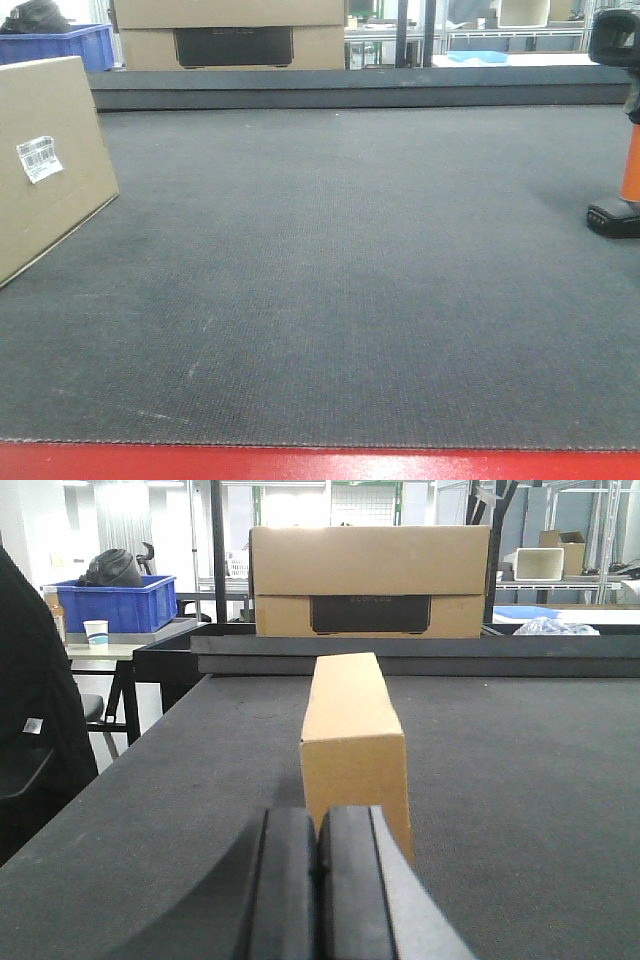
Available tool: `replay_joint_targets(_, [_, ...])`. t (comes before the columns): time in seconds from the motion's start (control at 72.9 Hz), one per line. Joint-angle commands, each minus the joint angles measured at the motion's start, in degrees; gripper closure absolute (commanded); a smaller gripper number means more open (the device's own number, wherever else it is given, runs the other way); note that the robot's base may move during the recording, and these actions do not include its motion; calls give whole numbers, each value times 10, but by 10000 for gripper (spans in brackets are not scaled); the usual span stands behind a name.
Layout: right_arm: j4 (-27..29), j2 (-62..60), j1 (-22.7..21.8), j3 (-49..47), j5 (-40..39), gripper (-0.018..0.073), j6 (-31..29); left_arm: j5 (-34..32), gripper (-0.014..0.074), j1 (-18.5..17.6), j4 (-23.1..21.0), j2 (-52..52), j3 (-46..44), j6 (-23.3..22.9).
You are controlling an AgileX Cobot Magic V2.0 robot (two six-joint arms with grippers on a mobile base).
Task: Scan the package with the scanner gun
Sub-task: 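Move the left gripper toward the labeled cardboard box on the mat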
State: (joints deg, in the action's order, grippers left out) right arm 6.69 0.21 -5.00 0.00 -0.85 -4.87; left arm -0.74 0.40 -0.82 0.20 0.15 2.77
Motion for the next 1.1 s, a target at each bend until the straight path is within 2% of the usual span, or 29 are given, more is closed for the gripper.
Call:
replay_joint_targets(0.0, [-3,-2,0,0,-12,727,-2,-8,707,-3,1,-2,-1,-5])
replay_joint_targets(0.535, [-3,-2,0,0,-12,727,-2,-13,707,-3,-7,-2,-1,-5])
replay_joint_targets(0.7, [-3,-2,0,0,-12,727,-2,125,707,-2,-69,9,-55,-5])
replay_joint_targets(0.919, [-3,-2,0,0,-12,727,-2,144,707,-2,-65,147,-156,-5])
replay_joint_targets(0.988, [-3,-2,0,0,-12,727,-2,189,707,-2,-71,209,-206,-5])
replay_joint_targets(1.084, [-3,-2,0,0,-12,727,-2,290,707,-2,-70,320,-300,-5])
